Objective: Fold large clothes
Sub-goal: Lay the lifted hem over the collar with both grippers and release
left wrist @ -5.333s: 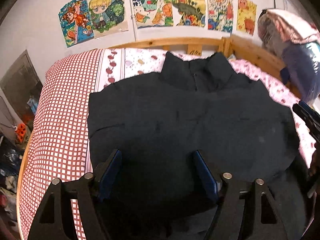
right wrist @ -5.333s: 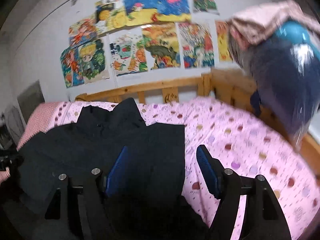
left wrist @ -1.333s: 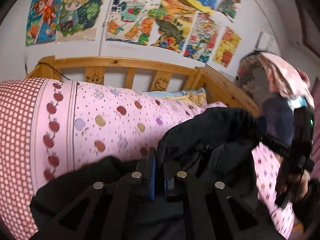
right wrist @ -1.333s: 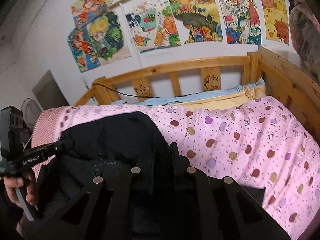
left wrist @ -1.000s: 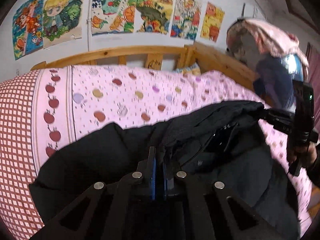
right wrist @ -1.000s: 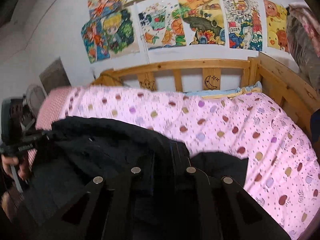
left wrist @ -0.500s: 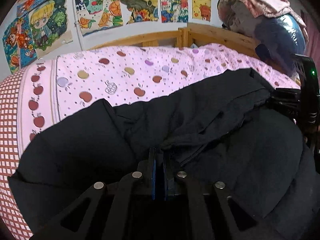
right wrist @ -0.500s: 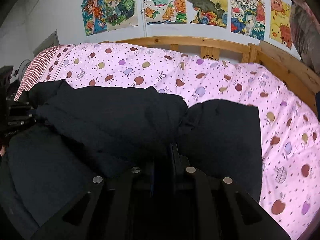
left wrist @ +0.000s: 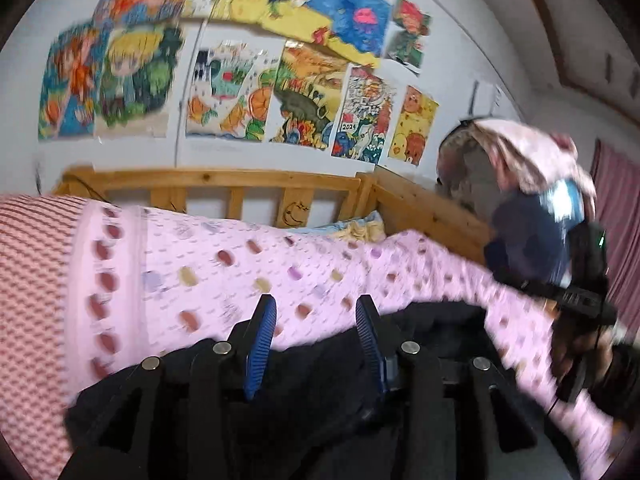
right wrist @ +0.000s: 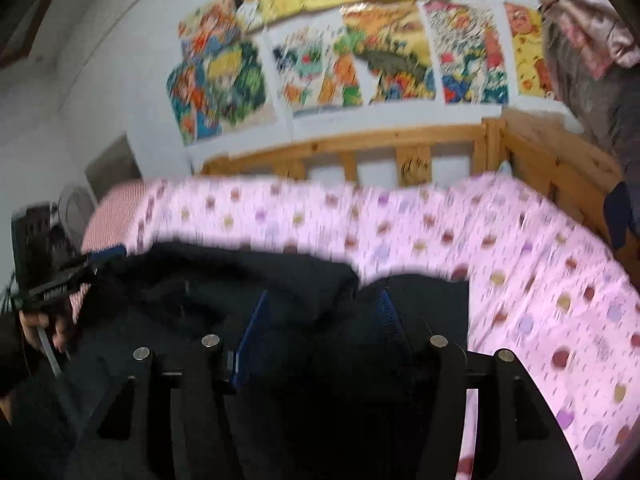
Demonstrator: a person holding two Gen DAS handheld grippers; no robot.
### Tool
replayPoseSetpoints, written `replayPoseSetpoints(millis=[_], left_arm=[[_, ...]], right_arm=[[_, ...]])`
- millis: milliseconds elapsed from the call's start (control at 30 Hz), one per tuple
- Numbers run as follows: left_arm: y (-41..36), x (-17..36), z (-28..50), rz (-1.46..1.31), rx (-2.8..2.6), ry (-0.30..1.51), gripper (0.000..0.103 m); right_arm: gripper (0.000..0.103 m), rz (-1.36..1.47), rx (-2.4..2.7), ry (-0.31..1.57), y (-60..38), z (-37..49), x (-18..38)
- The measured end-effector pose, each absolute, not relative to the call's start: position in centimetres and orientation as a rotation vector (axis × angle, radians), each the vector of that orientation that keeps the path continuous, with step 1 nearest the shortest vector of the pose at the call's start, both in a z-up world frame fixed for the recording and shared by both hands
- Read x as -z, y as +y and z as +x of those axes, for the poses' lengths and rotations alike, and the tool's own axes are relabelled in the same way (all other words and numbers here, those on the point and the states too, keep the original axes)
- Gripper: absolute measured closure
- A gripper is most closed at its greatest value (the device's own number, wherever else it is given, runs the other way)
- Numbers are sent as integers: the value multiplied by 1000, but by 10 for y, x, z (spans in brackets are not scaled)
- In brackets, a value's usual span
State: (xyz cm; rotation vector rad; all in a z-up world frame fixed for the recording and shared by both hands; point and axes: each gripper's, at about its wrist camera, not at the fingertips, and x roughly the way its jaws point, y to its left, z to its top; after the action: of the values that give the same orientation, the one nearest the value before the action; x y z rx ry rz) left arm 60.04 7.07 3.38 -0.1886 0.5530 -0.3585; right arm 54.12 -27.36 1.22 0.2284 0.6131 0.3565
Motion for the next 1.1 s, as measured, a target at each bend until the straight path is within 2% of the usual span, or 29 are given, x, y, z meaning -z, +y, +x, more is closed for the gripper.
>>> replayPoseSetpoints(millis=[100,200,233,267,300,400,633,767,933,1100], left_arm=[[51,-23,643,-251,391,713,64],[37,-8,650,-267,467,772,67],[33,-4,647,-247,498,782,72],[29,0,643,-218,528,791,74],[25,5,639,-191,557,803,79],[16,19,626,-113,624,851,83],[5,44,615,7,674,1010,91],[-14,63,613,166,614,1068,92],[-33,85,612,282,528,1088,92],[-24,70,599,242,529,1001,93]], right_arm=[[51,338,-368,644,-270,574,-16],[53,417,-426,756,-254,609,1],[56,431,-450,782,-249,615,6],[66,428,-475,804,-241,619,12],[71,405,-497,822,-233,620,17],[78,293,-557,872,-210,611,31],[78,124,-680,999,-199,594,53],[82,68,-681,1081,-198,595,73],[84,-47,-618,1113,-177,591,101],[85,-56,-586,1089,-172,588,110]])
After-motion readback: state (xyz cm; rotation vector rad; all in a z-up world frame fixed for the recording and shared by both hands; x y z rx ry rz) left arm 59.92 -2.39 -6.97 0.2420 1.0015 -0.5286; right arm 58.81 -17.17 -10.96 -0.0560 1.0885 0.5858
